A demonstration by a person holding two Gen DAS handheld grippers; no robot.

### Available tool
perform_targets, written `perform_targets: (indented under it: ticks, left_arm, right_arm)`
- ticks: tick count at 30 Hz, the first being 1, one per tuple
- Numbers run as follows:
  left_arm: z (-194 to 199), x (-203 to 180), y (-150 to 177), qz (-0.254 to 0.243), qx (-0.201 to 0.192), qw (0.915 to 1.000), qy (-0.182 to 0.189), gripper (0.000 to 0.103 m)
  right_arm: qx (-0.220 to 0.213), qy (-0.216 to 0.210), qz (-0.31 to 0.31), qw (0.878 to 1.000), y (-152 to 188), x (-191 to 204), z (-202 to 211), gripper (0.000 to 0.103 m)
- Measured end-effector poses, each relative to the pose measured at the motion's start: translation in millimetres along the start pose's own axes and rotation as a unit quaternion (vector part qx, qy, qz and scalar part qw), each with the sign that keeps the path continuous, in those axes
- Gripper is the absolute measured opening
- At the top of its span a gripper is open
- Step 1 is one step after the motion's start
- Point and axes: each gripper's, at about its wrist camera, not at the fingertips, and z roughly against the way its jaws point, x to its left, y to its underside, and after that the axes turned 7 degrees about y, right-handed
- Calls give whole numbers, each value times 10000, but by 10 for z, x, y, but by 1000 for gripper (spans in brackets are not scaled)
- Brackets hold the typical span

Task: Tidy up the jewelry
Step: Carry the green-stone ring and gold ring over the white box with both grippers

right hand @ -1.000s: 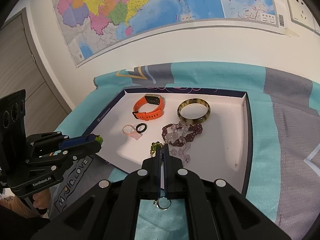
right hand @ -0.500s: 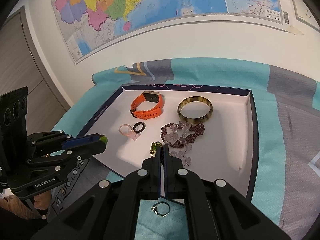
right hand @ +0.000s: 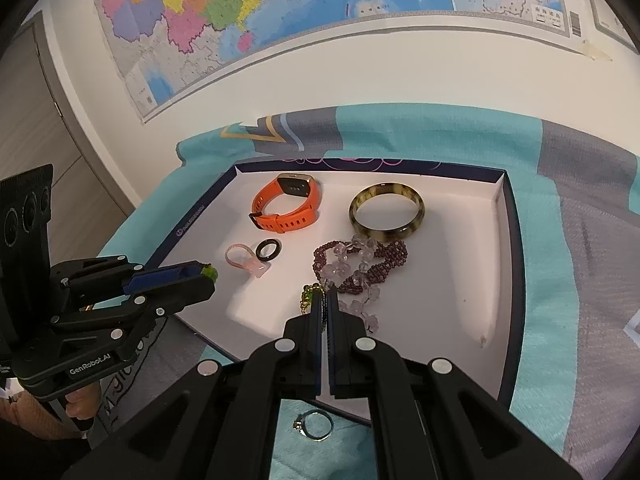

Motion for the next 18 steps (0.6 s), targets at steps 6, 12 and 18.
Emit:
perform_targets:
  ticks: [6, 12, 18]
  left_arm:
    - [-111, 46, 1, 94, 125, 9999, 15, 15]
    - [-175, 83, 15, 159, 185, 9997, 20, 15]
    - [-224, 111, 2, 196, 231, 9995, -7, 15]
  right_arm:
    - [89, 22, -26, 10000, -6, -19, -69, 3]
    - [146, 55, -26, 9999, -7, -17, -121, 3]
    - [157, 123, -67, 9998, -16, -48, -141, 6]
